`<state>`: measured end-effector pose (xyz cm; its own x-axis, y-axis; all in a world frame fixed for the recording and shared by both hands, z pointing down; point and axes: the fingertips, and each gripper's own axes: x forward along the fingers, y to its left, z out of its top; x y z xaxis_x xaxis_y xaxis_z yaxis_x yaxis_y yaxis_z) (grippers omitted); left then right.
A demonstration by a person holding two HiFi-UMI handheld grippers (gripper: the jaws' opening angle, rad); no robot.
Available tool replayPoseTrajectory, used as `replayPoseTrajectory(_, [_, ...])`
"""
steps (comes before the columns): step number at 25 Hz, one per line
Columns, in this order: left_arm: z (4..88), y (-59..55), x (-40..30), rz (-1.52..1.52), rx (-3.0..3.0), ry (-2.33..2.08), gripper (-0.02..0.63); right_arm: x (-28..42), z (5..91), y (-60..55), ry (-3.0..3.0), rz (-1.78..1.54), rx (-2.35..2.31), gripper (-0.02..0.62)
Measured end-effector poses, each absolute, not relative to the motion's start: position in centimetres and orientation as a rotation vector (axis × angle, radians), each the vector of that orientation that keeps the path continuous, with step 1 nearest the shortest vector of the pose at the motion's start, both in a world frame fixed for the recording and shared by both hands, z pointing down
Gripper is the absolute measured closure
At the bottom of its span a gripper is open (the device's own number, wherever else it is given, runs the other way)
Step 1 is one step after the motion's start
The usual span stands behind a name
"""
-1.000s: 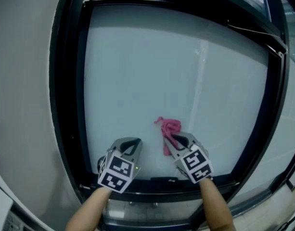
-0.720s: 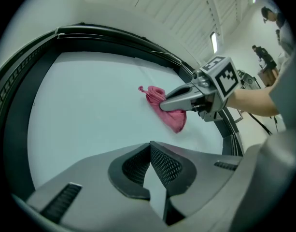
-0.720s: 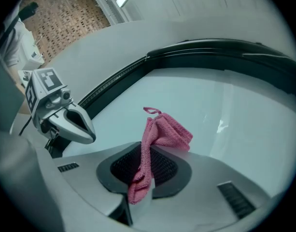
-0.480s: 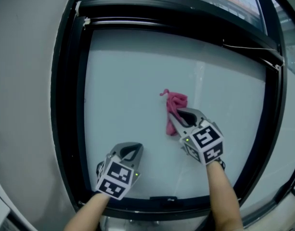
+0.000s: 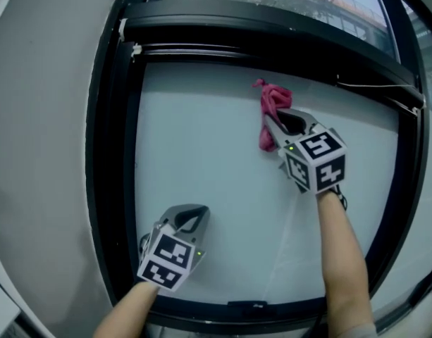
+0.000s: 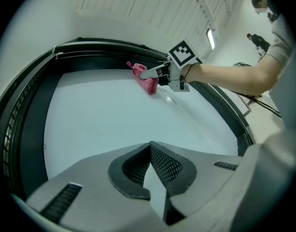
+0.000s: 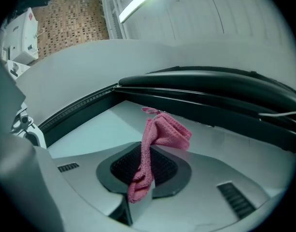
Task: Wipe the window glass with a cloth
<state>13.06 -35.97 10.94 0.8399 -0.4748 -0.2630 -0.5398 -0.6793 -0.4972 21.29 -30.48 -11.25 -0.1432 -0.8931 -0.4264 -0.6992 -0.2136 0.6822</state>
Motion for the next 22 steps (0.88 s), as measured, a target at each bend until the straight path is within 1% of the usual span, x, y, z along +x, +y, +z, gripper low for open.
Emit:
replayPoseTrajectory(6, [10.6, -36.6, 11.3, 0.159, -2.443, 0.771, 0.598, 20.5, -14.8, -31.1, -1.806, -1.315, 1.944, 0.540])
replayPoseTrajectory(13, [12.1, -37.2, 8.9, 0.132, -2.440, 0.811, 0.598, 18.8, -15.6, -32.5, -1.725, -1.340, 1.940, 0.540])
replayPoseTrajectory(18, [13.1, -37.7, 8.1, 0.119, -2.461, 0.822, 0.598, 15.7, -13.7, -33.6, -1.609, -1.373, 1.788, 0.540])
replayPoseTrajectory(22, [14.4, -37.9, 7.2, 0.122, -2.482, 0.841, 0.598, 13.3, -8.9, -35.5, -1.576, -1.328, 1.617, 0.540])
